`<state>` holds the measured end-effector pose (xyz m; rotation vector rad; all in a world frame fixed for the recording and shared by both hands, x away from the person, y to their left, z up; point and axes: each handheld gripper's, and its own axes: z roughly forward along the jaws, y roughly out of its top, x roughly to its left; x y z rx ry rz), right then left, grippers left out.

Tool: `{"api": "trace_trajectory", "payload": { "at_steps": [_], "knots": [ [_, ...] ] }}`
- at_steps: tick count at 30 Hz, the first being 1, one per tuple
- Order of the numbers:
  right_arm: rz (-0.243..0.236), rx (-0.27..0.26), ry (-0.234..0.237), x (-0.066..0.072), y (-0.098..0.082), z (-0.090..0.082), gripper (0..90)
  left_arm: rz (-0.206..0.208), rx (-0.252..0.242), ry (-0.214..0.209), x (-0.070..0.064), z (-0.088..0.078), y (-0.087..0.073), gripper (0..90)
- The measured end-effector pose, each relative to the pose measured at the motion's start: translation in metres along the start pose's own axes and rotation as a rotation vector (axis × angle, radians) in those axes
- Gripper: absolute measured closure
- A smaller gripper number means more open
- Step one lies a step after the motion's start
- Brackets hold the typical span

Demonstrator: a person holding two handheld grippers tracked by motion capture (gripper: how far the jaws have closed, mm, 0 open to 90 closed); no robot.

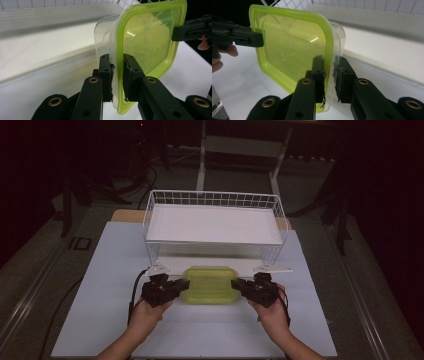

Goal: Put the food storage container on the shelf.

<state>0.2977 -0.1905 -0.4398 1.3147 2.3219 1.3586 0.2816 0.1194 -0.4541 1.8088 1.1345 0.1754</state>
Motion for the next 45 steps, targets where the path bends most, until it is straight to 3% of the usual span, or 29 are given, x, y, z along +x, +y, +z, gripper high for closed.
{"api": "trace_trajectory", "payload": {
  "at_steps": [7,20,27,37,41,45],
  "knots": [
    [0.026,-0.012,-0.01,-0.013,0.01,0.004,79.1,0.001,0.001,0.002,0.006,0.014,0.014,79.4],
    [0.062,0.012,-0.044,-0.039,0.008,0.026,78.9,-0.006,0.023,0.009,0.022,0.048,0.015,79.3],
    [0.068,0.005,-0.063,-0.046,0.01,0.033,78.7,-0.005,0.017,0.01,0.029,0.058,0.019,79.3],
    [0.088,0.011,-0.086,-0.056,0.01,0.052,78.3,-0.049,0.022,0.029,0.038,0.071,0.017,79.2],
    [0.079,0.015,-0.099,-0.057,0.009,0.057,78.1,-0.036,0.033,0.037,0.042,0.075,0.017,79.0],
    [0.096,0.008,-0.092,-0.061,0.009,0.059,78.0,-0.066,0.015,0.021,0.045,0.077,0.017,78.9]
  ]
}}
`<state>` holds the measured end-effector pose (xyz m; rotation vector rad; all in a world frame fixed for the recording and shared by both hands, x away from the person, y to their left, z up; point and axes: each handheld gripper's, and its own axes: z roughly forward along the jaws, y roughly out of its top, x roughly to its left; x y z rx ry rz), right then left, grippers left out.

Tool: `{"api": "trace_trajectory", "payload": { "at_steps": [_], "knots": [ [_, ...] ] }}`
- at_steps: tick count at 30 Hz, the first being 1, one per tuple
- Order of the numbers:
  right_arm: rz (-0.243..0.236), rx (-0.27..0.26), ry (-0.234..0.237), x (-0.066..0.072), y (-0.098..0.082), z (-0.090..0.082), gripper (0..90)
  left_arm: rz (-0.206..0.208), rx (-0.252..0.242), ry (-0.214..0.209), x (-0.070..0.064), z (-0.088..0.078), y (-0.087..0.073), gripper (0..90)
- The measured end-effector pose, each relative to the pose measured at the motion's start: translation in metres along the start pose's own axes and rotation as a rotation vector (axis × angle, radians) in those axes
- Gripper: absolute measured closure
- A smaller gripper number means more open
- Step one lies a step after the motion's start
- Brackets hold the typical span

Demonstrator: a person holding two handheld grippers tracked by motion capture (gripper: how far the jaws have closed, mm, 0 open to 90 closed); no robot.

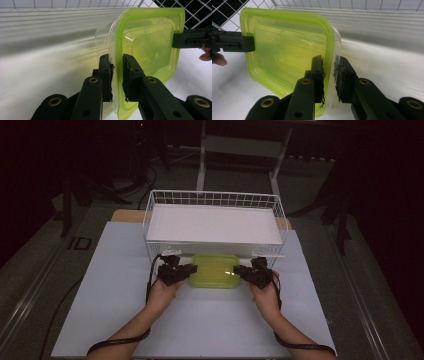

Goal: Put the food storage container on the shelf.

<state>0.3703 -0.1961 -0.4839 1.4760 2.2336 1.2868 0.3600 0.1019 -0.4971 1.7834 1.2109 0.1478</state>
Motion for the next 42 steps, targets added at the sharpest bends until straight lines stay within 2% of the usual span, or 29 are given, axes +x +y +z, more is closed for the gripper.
{"api": "trace_trajectory", "payload": {
  "at_steps": [7,8,9,11,12,14,17,18,19,22,24,26,28,29,30,36,37,42],
  "knots": [
    [-0.021,-0.016,-0.02,0.001,0.001,0.003,73.2,0.014,-0.018,0.001,0.003,0.003,0.002,76.3],
    [-0.034,-0.026,-0.035,0.002,0.002,0.005,70.5,0.014,-0.022,0.005,0.003,0.004,0.002,74.9],
    [-0.046,-0.032,-0.045,0.003,0.002,0.006,69.4,-0.003,-0.026,0.006,0.004,0.004,0.002,74.7],
    [-0.057,-0.035,-0.053,0.004,0.003,0.007,68.5,-0.005,-0.028,0.005,0.005,0.005,0.002,74.5],
    [-0.077,-0.034,-0.074,0.005,0.003,0.009,66.6,-0.003,-0.036,0.012,0.007,0.006,0.001,74.0],
    [-0.089,-0.036,-0.087,0.006,0.004,0.01,65.8,-0.002,-0.039,0.013,0.007,0.006,0.001,73.8],
    [-0.115,-0.051,-0.116,0.006,0.004,0.014,62.6,0.019,-0.048,0.034,0.006,0.008,0.001,67.8],
    [-0.116,-0.054,-0.121,0.007,0.004,0.015,61.3,0.042,-0.049,0.046,0.005,0.012,0.0,63.5],
    [-0.122,-0.061,-0.135,0.007,0.003,0.016,60.0,0.042,-0.049,0.046,0.005,0.012,0.0,63.0],
    [-0.123,-0.08,-0.161,0.006,0.001,0.019,58.9,0.03,-0.055,0.032,0.01,0.015,0.0,60.3],
    [-0.11,-0.086,-0.165,0.005,0.001,0.02,57.7,0.043,-0.057,0.034,0.013,0.016,0.001,58.7],
    [-0.11,-0.088,-0.17,0.004,0.002,0.022,55.5,0.038,-0.059,0.026,0.014,0.017,0.001,58.1],
    [-0.106,-0.093,-0.173,0.002,0.003,0.023,54.8,0.011,-0.061,0.016,0.016,0.018,0.001,58.0],
    [-0.104,-0.094,-0.174,0.002,0.003,0.023,54.8,0.018,-0.067,0.029,0.016,0.019,0.001,57.5],
    [-0.103,-0.094,-0.174,0.002,0.003,0.023,53.9,0.06,-0.068,0.049,0.016,0.019,0.002,51.8],
    [-0.09,-0.091,-0.178,0.001,0.004,0.023,47.9,0.069,-0.074,0.075,0.012,0.02,0.004,46.9],
    [-0.086,-0.095,-0.176,0.002,0.004,0.022,47.8,0.098,-0.076,0.078,0.01,0.019,0.005,46.6],
    [-0.067,-0.111,-0.161,0.003,0.001,0.014,47.1,0.119,-0.074,0.074,0.007,0.014,0.004,45.3]
  ]
}}
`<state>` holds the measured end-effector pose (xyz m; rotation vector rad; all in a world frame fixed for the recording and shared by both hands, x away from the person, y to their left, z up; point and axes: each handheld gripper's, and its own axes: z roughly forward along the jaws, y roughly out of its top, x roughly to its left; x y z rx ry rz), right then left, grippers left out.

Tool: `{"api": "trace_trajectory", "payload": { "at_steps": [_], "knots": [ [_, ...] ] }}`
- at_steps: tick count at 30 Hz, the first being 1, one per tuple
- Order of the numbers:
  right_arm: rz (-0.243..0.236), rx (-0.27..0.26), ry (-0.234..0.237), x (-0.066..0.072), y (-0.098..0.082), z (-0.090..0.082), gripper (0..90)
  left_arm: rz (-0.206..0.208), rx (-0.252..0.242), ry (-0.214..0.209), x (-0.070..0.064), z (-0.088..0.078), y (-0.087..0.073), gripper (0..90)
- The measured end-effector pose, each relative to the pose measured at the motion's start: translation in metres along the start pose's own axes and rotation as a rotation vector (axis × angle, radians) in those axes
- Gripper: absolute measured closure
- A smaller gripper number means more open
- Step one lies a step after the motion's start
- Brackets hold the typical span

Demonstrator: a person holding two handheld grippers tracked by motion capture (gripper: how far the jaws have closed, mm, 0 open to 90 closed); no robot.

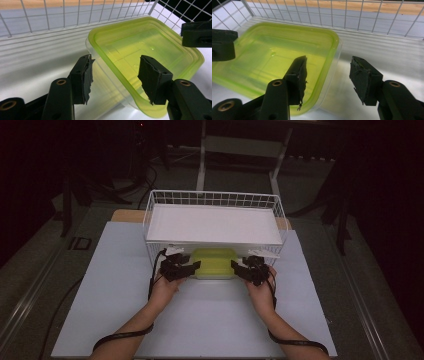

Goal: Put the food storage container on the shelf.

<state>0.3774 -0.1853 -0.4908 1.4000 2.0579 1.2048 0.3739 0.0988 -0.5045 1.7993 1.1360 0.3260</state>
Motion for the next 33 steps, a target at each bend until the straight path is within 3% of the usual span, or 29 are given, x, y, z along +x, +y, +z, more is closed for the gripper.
{"api": "trace_trajectory", "payload": {
  "at_steps": [4,8,11,16,20,22,24,26,27,31,33],
  "knots": [
    [-0.011,0.005,0.023,0.006,-0.003,-0.01,47.1,-0.04,-0.008,-0.011,-0.003,-0.011,-0.001,45.2],
    [-0.027,-0.006,0.045,0.014,-0.004,-0.02,47.1,-0.008,-0.02,-0.01,-0.004,-0.024,-0.002,44.9],
    [-0.038,-0.006,0.078,0.023,-0.004,-0.027,47.2,-0.013,-0.018,-0.022,-0.005,-0.031,-0.003,44.5],
    [-0.07,0.003,0.12,0.036,-0.007,-0.034,53.8,0.005,-0.029,-0.042,-0.012,-0.048,-0.005,44.4],
    [-0.081,0.018,0.134,0.044,-0.01,-0.035,64.4,0.005,-0.023,-0.049,-0.018,-0.058,-0.008,42.5],
    [-0.086,0.031,0.146,0.046,-0.011,-0.034,70.5,0.008,-0.006,-0.039,-0.02,-0.063,-0.009,39.2],
    [-0.098,0.046,0.148,0.049,-0.013,-0.032,78.3,0.0,-0.029,-0.094,-0.019,-0.068,-0.013,31.1],
    [-0.107,0.063,0.161,0.052,-0.016,-0.03,83.5,-0.006,-0.031,-0.1,-0.019,-0.069,-0.014,28.1],
    [-0.117,0.072,0.165,0.053,-0.018,-0.029,87.0,-0.023,-0.037,-0.133,-0.02,-0.073,-0.018,26.2],
    [-0.12,0.088,0.17,0.057,-0.023,-0.025,89.8,-0.019,-0.047,-0.144,-0.021,-0.077,-0.027,15.3],
    [-0.136,0.091,0.169,0.059,-0.025,-0.023,89.9,-0.011,-0.063,-0.153,-0.02,-0.079,-0.031,13.9]
  ]
}}
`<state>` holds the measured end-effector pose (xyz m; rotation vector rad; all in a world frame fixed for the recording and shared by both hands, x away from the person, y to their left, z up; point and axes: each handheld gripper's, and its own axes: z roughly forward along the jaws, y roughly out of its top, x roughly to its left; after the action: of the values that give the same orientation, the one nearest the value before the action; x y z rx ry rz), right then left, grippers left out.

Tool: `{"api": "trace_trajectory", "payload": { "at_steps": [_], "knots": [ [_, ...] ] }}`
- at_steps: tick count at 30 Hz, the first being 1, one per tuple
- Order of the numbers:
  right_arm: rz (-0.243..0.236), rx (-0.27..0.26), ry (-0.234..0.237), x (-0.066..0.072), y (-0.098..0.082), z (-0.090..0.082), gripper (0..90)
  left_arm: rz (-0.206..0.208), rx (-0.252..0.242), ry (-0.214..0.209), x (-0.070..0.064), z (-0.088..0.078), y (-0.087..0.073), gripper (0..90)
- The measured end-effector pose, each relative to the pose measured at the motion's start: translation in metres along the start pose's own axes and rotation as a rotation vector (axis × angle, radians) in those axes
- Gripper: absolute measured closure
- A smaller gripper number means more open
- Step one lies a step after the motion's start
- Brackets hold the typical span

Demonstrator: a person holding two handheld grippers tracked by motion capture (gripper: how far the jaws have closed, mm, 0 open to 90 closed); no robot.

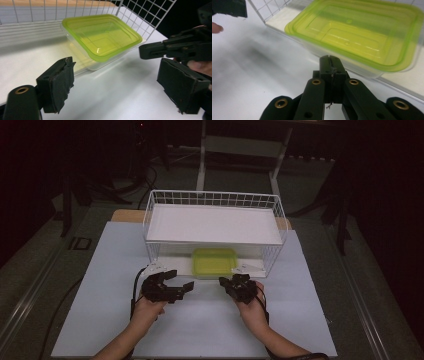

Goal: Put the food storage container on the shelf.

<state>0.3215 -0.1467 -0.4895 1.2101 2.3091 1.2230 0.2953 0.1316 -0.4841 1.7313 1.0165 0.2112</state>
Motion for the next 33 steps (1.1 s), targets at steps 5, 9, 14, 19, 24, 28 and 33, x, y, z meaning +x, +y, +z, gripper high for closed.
{"api": "trace_trajectory", "payload": {
  "at_steps": [5,9,14,19,24,28,33],
  "knots": [
    [0.002,0.014,-0.006,0.001,-0.003,0.008,89.9,0.052,-0.025,0.038,0.001,-0.004,-0.006,1.7],
    [-0.001,0.017,-0.015,0.0,-0.002,0.015,89.9,0.063,-0.027,0.053,0.003,-0.004,-0.009,1.7],
    [0.001,0.015,-0.031,-0.003,0.002,0.026,89.9,0.064,-0.024,0.063,0.004,-0.002,-0.013,1.7],
    [0.022,0.017,-0.04,-0.008,0.006,0.034,89.9,0.083,-0.032,0.07,0.004,-0.001,-0.015,1.7],
    [0.022,0.002,-0.055,-0.011,0.012,0.041,89.8,0.095,-0.052,0.073,0.003,-0.002,-0.015,1.7],
    [0.047,-0.005,-0.05,-0.013,0.016,0.047,89.8,0.109,-0.053,0.083,0.002,-0.002,-0.016,1.7],
    [0.044,-0.015,-0.058,-0.012,0.021,0.056,89.8,0.105,-0.058,0.079,0.002,-0.002,-0.016,1.7]
  ]
}}
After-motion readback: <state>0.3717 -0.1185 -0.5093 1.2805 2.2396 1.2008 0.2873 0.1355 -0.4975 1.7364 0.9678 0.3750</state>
